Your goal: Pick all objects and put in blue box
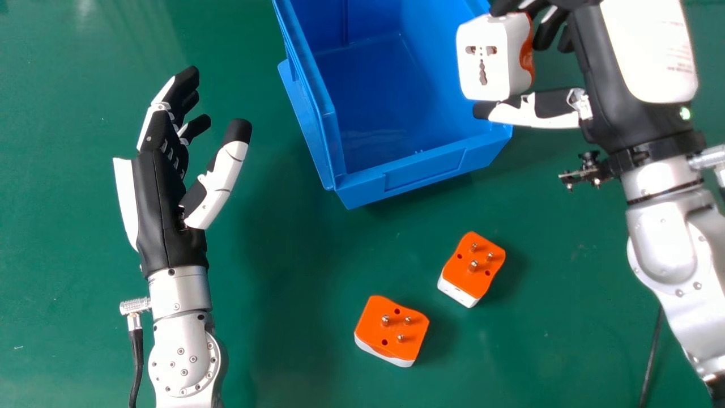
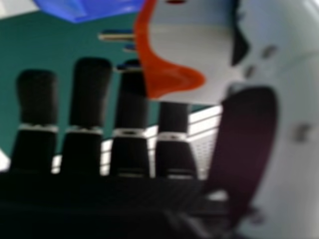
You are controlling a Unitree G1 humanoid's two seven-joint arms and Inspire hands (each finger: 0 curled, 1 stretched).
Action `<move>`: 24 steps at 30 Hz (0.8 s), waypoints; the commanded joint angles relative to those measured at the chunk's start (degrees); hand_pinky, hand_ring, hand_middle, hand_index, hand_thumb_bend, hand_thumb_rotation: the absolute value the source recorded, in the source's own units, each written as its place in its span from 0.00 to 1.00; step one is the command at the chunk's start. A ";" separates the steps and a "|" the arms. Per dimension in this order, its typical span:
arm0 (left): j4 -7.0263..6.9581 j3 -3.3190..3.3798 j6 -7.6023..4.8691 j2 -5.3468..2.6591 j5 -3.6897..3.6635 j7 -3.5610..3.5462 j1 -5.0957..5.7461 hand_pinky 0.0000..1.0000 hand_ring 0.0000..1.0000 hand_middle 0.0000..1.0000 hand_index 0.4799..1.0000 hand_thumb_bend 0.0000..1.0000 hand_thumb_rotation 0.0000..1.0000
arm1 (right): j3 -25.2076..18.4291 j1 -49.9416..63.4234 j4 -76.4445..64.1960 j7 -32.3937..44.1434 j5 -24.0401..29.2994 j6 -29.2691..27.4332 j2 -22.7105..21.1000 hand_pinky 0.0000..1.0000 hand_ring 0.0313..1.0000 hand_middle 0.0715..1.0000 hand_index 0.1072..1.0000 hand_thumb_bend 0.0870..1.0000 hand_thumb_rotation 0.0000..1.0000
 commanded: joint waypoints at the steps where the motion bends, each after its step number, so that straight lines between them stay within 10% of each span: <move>1: -1.03 -0.15 -0.77 0.06 0.38 0.11 0.41 0.80 0.87 0.86 0.61 0.70 0.46 | -0.04 -2.68 -2.50 1.00 0.20 -0.43 0.16 0.30 0.37 0.45 0.47 0.44 0.00; 15: -1.28 -0.31 -0.87 -0.79 1.46 1.48 0.66 0.80 0.87 0.86 0.61 0.70 0.46 | 5.22 -16.74 13.28 3.65 -1.44 -5.50 0.68 0.29 0.37 0.44 0.49 0.44 0.00; 24: -1.54 -0.65 -1.07 -1.27 3.39 4.19 1.05 0.80 0.87 0.86 0.61 0.70 0.46 | 10.85 -29.39 35.08 -0.63 -5.20 -6.16 3.52 0.29 0.37 0.44 0.49 0.44 0.00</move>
